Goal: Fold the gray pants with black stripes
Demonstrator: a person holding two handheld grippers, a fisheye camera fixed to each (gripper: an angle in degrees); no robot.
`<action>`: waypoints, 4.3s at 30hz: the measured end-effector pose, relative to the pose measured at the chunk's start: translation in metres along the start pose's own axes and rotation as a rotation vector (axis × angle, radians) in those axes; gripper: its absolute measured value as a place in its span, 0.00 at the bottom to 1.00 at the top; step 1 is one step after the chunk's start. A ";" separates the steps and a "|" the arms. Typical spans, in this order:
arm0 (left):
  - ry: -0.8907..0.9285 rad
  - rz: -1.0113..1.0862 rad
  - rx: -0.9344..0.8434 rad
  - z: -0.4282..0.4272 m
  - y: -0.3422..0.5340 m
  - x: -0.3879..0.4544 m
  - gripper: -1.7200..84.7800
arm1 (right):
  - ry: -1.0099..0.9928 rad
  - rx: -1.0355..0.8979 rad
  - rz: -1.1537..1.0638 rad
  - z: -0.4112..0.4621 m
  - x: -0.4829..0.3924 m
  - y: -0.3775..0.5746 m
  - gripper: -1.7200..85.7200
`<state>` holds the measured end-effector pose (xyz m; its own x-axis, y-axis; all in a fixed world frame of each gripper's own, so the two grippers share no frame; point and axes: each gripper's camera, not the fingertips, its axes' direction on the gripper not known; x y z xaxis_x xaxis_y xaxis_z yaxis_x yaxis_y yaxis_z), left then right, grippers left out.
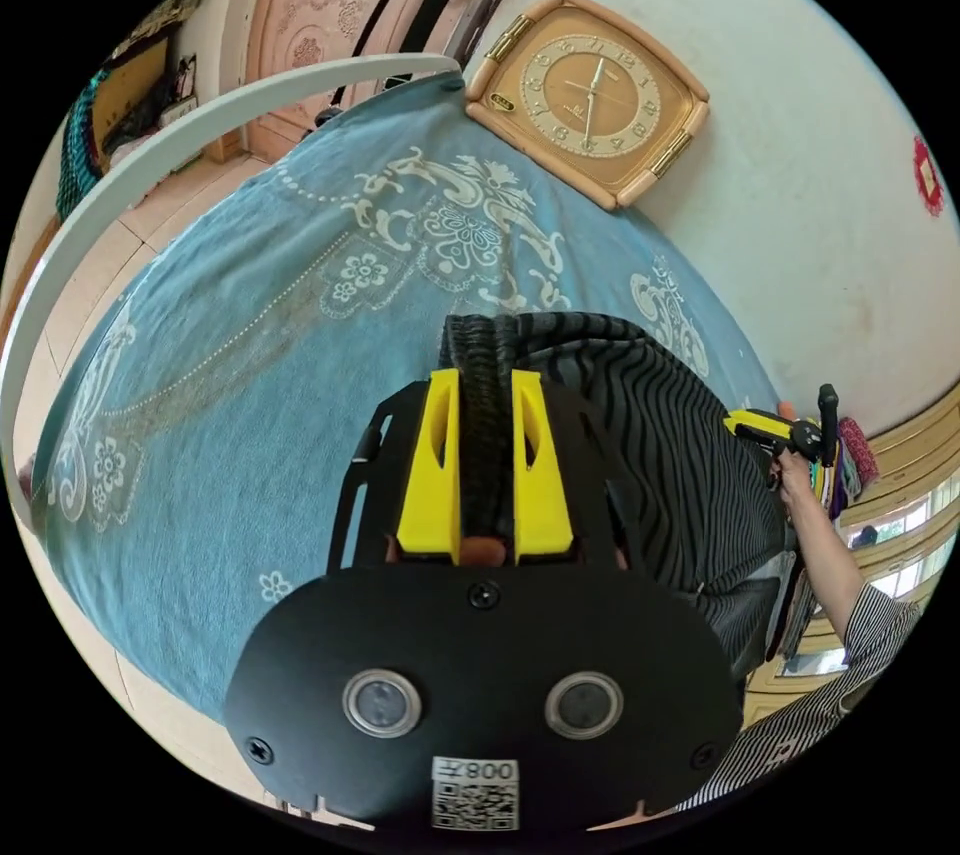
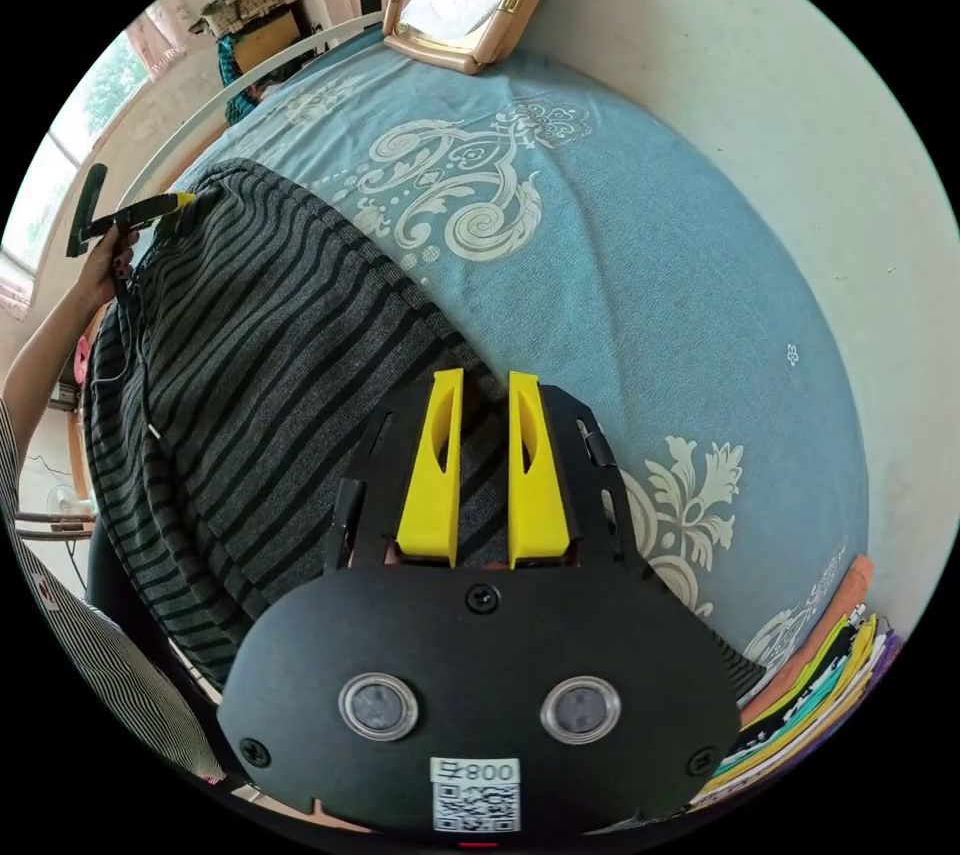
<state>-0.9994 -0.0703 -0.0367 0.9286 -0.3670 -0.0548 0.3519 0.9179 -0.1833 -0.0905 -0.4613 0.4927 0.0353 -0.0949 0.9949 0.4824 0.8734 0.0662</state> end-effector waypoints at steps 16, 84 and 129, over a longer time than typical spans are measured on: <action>-0.200 0.086 -0.073 0.021 -0.012 -0.043 0.06 | -0.013 -0.060 0.223 0.076 0.020 0.013 0.06; 0.152 0.237 -0.281 0.045 0.121 0.103 0.10 | -0.494 -0.156 0.066 0.053 -0.280 0.306 0.02; 0.236 0.830 -0.242 0.222 -0.037 0.656 0.16 | 0.142 -0.003 0.846 -0.287 0.250 0.309 0.11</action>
<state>-0.3769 -0.3116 0.1515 0.8152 0.3554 -0.4572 -0.4818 0.8543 -0.1950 0.3182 -0.3523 0.7396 0.4934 0.5290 0.6905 0.2467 0.6761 -0.6942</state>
